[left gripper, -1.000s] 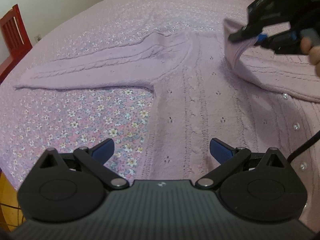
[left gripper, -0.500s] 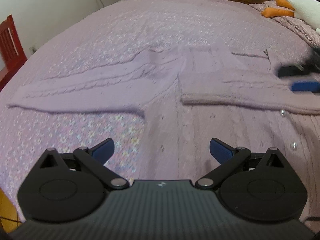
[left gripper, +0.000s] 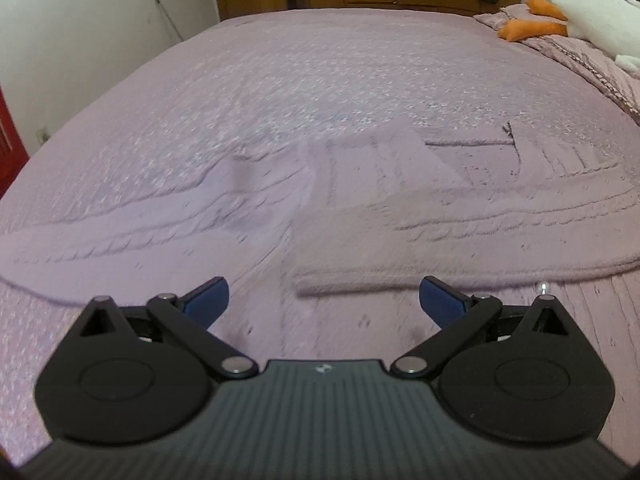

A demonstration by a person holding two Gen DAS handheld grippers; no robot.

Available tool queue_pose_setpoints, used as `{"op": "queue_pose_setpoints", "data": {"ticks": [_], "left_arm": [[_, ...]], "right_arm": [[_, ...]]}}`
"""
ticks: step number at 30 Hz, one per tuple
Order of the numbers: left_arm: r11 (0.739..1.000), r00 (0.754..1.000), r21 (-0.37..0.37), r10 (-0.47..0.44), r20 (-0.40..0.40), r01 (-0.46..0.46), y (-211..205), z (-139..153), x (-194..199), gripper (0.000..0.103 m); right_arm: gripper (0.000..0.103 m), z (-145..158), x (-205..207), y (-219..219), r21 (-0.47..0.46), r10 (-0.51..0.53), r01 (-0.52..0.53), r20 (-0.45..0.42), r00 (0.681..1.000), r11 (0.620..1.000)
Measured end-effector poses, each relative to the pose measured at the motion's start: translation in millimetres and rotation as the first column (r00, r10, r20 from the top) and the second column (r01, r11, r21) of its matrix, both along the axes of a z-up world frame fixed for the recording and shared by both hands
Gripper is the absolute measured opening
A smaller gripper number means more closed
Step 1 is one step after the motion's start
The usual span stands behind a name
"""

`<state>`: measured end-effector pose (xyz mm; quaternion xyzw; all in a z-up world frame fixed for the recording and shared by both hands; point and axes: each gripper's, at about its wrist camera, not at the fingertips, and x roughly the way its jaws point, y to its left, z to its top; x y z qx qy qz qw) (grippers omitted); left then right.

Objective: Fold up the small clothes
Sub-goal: 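Lift the sleeve with the right tool and lay it across the cardigan body, then open the right tool and move the left tool to the other sleeve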

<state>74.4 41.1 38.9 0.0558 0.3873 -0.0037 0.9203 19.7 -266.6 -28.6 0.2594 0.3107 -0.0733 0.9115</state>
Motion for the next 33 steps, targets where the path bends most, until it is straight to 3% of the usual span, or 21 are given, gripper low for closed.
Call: {"op": "queue_pose_setpoints", "data": {"ticks": [7, 10, 22, 33], "left_arm": [[0.997, 0.996, 0.073, 0.021, -0.081, -0.015, -14.8, -26.8, 25.0, 0.103], [0.998, 0.994, 0.043, 0.042, -0.1, -0.038, -8.3, -31.2, 23.5, 0.103], [0.994, 0.993, 0.059, 0.093, -0.068, -0.089, 29.6, 3.3, -10.9, 0.103], [0.975, 0.984, 0.139, 0.178, -0.012, -0.175, 84.8, 31.6, -38.7, 0.103]], "right_arm": [[0.069, -3.8, -15.2, -9.2, -0.003, 0.041, -0.041, -0.011, 0.999, 0.999], [0.069, 1.9, -20.3, -7.8, 0.001, 0.04, -0.04, -0.015, 0.999, 0.999], [0.073, 26.5, -44.8, 40.9, -0.05, 0.155, -0.159, -0.067, 0.986, 0.986], [0.081, 18.5, -49.0, 83.1, -0.062, 0.228, -0.237, -0.122, 0.966, 0.97]]}}
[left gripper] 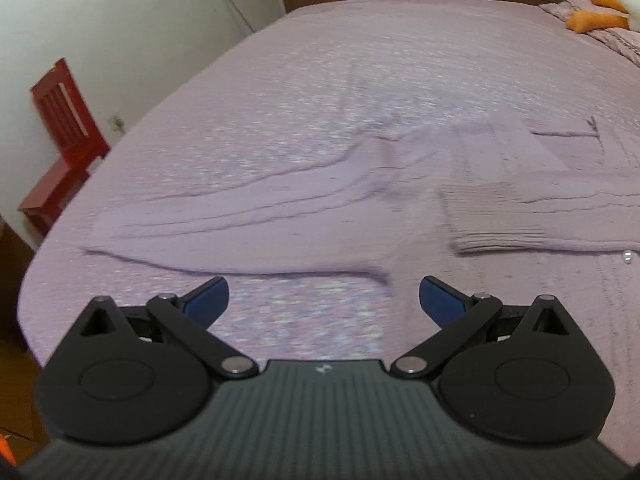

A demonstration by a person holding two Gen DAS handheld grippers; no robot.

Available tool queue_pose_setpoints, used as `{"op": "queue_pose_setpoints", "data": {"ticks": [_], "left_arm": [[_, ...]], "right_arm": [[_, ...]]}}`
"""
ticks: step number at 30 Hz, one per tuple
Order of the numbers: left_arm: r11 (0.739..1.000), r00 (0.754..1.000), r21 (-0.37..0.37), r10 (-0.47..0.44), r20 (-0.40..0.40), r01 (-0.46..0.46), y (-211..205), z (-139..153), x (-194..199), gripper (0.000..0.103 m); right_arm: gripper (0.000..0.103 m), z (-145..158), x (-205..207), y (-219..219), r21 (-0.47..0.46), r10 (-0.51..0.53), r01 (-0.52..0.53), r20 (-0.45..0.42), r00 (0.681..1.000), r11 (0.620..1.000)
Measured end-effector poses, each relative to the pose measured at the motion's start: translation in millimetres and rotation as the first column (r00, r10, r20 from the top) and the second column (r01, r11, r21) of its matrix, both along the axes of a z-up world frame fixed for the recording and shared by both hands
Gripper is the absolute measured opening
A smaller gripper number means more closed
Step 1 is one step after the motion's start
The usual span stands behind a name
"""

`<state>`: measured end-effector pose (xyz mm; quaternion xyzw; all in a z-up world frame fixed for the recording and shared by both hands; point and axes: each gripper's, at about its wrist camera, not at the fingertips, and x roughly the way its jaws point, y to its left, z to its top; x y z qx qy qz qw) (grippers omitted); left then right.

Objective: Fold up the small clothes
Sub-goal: 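Open the right tool and move the left tool to the other sleeve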

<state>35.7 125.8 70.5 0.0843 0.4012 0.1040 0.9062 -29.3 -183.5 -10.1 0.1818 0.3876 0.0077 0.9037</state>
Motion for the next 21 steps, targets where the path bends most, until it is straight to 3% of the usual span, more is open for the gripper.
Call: {"op": "queue_pose_setpoints", "data": {"ticks": [9, 21], "left_arm": [[0.996, 0.996, 0.021, 0.09, -0.021, -0.09, 46.1, -6.2, -12.4, 0.103], [0.977, 0.98, 0.088, 0.198, -0.025, -0.195, 110.5, -22.6, -14.9, 0.103]], "right_arm": [[0.081, -11.7, -1.0, 11.5, -0.058, -0.01, 0.007, -0.052, 0.999, 0.998], [0.087, -20.5, 2.4, 15.1, -0.06, -0.014, 0.008, -0.093, 0.996, 0.998]]}}
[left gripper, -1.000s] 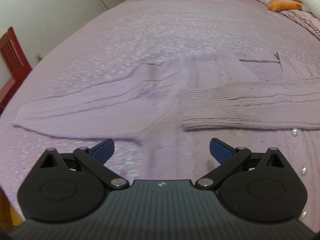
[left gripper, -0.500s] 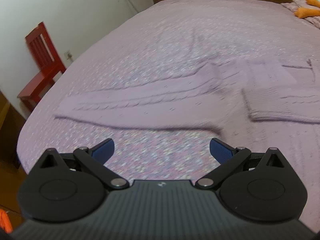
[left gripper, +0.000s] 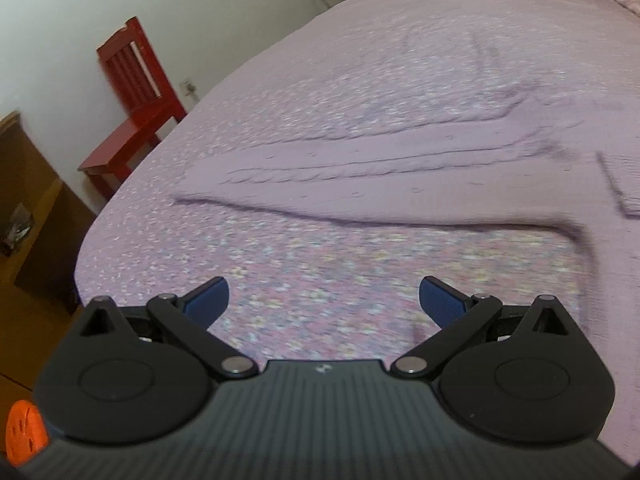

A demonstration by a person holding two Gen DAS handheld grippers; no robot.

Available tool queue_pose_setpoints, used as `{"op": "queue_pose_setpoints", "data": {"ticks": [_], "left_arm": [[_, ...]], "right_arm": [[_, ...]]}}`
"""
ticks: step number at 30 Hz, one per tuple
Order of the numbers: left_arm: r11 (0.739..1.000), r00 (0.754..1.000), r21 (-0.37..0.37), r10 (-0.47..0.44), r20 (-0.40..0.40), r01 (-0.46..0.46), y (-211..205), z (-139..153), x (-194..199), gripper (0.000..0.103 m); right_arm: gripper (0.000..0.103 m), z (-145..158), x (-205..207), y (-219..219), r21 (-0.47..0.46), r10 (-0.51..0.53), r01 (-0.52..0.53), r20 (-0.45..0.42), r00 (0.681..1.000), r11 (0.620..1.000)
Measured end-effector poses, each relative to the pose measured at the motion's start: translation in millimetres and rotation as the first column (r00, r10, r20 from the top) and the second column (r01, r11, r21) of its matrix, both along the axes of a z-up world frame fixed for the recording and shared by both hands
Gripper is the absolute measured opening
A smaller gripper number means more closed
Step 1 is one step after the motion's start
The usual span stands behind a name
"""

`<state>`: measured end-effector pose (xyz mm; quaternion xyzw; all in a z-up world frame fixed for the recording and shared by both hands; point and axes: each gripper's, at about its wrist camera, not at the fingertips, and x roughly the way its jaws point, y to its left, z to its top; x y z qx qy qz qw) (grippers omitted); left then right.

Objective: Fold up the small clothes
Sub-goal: 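Open the right tool and move the left tool to the other sleeve, then grasp the other sleeve cuff with the left tool and fold it across the body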

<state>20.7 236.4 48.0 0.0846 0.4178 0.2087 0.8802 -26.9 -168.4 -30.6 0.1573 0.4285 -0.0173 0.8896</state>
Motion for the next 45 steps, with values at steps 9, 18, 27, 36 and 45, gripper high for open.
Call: {"op": "queue_pose_setpoints", "data": {"ticks": [9, 18, 27, 36, 45], "left_arm": [[0.999, 0.999, 0.042, 0.032, -0.03, -0.031, 30.6, -15.0, 19.9, 0.103], [0.978, 0.991, -0.156, 0.133, -0.026, -0.135, 67.9, -21.7, 43.9, 0.103], [0.845, 0.929, -0.459, 0.357, 0.099, -0.276, 112.8, -20.5, 60.2, 0.088], [0.869, 0.928, -0.428, 0.341, 0.148, -0.25, 123.9, -24.2, 94.5, 0.037], [0.839, 0.928, -0.524, 0.302, 0.218, -0.15, 128.4, -11.7, 81.5, 0.01]], "right_arm": [[0.091, 0.5, 5.4, 8.8, -0.045, 0.007, -0.008, -0.025, 1.0, 0.999], [0.091, 0.4, 0.6, -0.6, 0.003, -0.012, 0.012, -0.01, 1.0, 1.0], [0.091, -1.9, -1.0, 4.2, -0.016, -0.017, 0.017, 0.003, 1.0, 1.0], [0.093, -3.5, -2.1, 4.6, -0.005, -0.022, 0.022, 0.006, 1.0, 1.0], [0.094, -3.5, -1.3, 2.2, 0.004, -0.006, 0.006, 0.003, 1.0, 1.0]]}}
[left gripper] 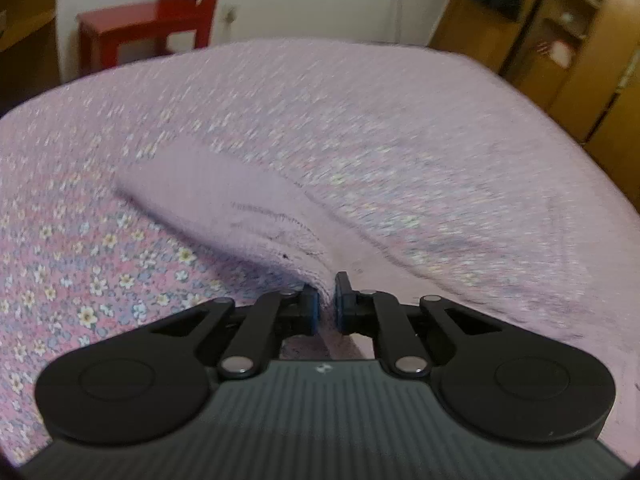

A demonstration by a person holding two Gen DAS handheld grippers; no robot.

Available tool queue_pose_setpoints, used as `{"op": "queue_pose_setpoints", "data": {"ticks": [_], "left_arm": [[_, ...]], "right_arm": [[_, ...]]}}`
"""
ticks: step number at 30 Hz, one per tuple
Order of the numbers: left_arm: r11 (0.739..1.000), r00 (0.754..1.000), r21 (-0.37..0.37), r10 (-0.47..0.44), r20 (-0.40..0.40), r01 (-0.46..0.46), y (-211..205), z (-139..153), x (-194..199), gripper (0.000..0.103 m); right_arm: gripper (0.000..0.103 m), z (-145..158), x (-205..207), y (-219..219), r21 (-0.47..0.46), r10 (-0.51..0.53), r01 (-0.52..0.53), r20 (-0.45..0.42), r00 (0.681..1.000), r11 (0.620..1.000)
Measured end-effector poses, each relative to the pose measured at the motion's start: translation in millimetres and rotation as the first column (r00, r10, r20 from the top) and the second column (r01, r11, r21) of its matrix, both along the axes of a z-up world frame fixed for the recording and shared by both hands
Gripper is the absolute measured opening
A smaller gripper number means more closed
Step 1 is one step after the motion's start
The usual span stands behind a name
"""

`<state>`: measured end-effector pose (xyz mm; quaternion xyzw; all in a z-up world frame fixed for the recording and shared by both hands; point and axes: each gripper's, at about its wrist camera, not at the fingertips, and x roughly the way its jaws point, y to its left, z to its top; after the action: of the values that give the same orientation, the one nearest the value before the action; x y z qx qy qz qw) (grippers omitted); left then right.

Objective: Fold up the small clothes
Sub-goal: 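Grasp the other sleeve cuff with the left tool and fold it across the body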

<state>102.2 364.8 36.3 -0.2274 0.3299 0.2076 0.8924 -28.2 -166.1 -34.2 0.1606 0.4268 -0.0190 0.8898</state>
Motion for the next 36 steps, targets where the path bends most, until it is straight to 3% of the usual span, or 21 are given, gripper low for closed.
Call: {"op": "queue_pose_setpoints", "data": {"ticks": [4, 10, 15, 19, 25, 33, 36], "left_arm": [[0.997, 0.993, 0.022, -0.075, 0.086, 0.074, -19.7, 26.0, -11.6, 0.009], [0.98, 0.964, 0.105, -0.187, 0.191, 0.169, -76.5, 81.3, -17.7, 0.01], [0.955, 0.919, 0.127, -0.292, 0.266, 0.267, -138.6, 117.9, -15.2, 0.01], [0.919, 0.871, 0.18, -0.391, 0.298, 0.351, -200.8, 132.4, -11.8, 0.01], [0.852, 0.817, 0.185, -0.523, 0.245, 0.49, -284.7, 113.9, -1.2, 0.01], [0.763, 0.761, 0.171, -0.642, 0.093, 0.623, -365.0, 46.8, 5.0, 0.01], [0.735, 0.742, 0.172, -0.67, 0.028, 0.656, -378.2, 24.2, -9.5, 0.013]], "right_arm": [[0.094, 0.5, 1.2, 1.7, -0.011, 0.02, -0.02, -0.008, 1.0, 1.0], [0.094, 0.6, -2.4, -4.5, 0.026, 0.014, -0.014, 0.008, 1.0, 1.0], [0.094, 0.6, -6.2, -11.2, 0.078, -0.001, 0.0, 0.02, 1.0, 0.997], [0.094, 2.2, -9.9, -15.6, 0.112, -0.009, 0.007, 0.021, 1.0, 0.994], [0.094, 11.0, -20.9, -25.5, 0.159, -0.058, 0.055, 0.015, 0.998, 0.986], [0.094, 8.3, -27.2, -35.5, 0.172, -0.067, 0.062, 0.023, 0.997, 0.983], [0.094, 8.6, -27.0, -34.5, 0.17, -0.062, 0.057, 0.023, 0.998, 0.984]]}}
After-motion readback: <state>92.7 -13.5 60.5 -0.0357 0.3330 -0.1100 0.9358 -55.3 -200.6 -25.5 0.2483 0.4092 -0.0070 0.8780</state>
